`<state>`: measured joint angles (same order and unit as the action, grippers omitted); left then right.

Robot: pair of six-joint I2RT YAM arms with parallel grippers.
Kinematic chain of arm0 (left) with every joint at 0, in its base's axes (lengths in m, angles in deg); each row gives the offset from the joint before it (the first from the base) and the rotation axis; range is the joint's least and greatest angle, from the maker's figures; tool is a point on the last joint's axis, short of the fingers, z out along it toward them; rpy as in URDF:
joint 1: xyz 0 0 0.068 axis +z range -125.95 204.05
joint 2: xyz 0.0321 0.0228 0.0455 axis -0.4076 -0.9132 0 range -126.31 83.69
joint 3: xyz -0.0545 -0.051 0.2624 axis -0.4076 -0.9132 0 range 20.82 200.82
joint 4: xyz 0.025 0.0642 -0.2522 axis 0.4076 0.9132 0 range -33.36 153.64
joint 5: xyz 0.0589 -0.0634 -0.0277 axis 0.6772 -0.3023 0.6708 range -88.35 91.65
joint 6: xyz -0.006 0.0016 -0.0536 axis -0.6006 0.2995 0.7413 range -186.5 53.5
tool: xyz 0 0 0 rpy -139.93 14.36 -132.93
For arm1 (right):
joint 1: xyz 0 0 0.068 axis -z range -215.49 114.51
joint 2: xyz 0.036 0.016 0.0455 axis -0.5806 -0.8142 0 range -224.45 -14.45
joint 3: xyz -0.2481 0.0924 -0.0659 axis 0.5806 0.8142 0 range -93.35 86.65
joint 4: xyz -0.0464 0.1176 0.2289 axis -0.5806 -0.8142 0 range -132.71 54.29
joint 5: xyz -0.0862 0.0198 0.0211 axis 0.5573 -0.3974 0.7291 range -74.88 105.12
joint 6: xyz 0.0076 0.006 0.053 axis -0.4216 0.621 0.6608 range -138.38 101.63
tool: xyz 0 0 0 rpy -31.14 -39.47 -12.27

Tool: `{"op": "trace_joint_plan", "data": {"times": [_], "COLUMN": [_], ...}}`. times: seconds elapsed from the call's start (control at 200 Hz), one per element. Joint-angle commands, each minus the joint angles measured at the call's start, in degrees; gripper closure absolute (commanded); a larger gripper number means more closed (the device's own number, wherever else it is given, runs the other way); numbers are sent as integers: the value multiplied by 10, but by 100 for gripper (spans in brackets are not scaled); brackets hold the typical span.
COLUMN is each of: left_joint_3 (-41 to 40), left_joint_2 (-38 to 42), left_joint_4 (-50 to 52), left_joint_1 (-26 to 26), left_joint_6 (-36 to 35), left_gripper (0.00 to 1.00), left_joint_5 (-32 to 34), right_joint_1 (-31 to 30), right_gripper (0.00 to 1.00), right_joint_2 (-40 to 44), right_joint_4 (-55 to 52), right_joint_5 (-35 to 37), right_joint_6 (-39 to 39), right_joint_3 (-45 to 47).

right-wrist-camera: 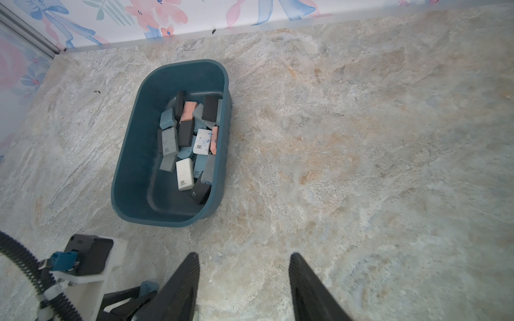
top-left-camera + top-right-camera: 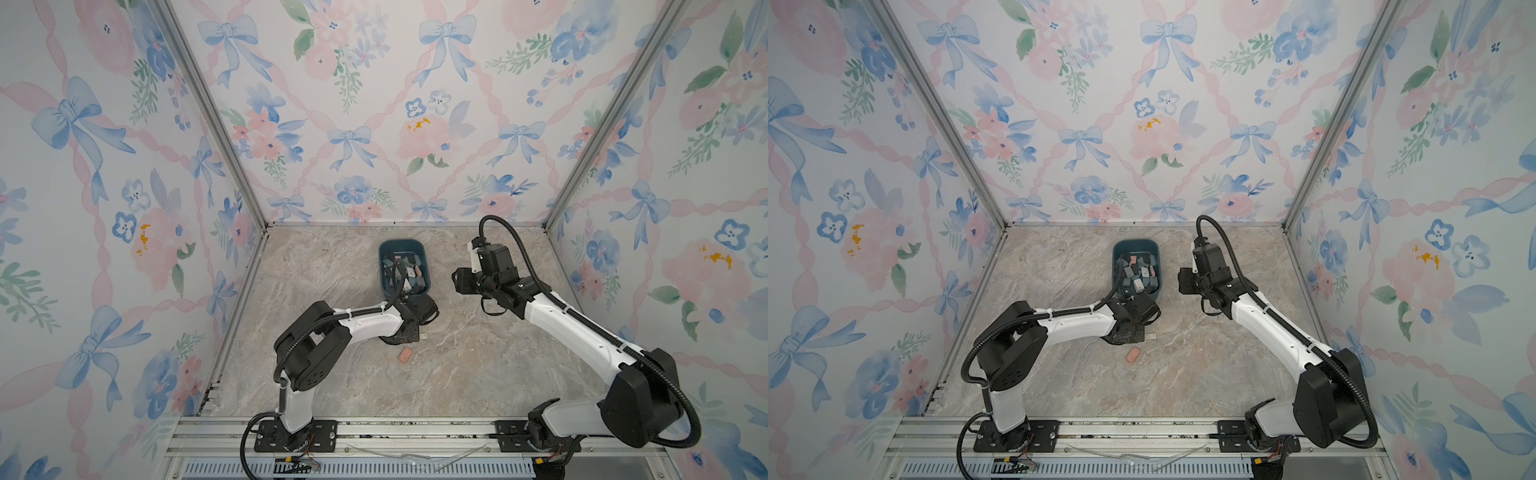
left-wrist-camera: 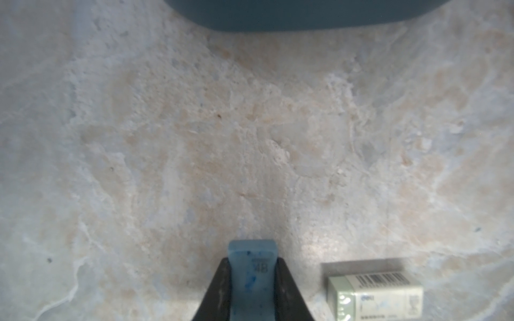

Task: Put the eraser in the storage box
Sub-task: Pick up the eraser from the center of the board, then place the eraser in the storage box.

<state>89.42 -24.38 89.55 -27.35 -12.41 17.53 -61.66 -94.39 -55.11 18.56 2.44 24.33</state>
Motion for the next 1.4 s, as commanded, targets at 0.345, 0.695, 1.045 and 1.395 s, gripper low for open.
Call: {"op": "trace_joint_plan", "data": {"times": [0.345, 0.695, 1.045, 1.395], "left_joint_3": [12, 66, 213, 341], "left_joint_2": [30, 88, 23, -117], "left_joint_4": [16, 16, 14, 15], "left_joint_1": [-2, 25, 96, 127], "left_joint_6": [-3, -47, -145, -188], "left_gripper": [79, 78, 78, 76], "left_joint_5": [10, 25, 19, -53], "right_joint_1": [6, 5, 11, 21], "right_gripper": [46, 46, 45, 45], "right_joint_2": [-12, -15, -16, -16], "right_joint_4": [6, -6, -13, -27], "right_joint_5": [-1, 4, 12, 14], "right_joint_6": [8, 2, 1, 1], "right_joint_3": [-2, -15, -22, -28]}}
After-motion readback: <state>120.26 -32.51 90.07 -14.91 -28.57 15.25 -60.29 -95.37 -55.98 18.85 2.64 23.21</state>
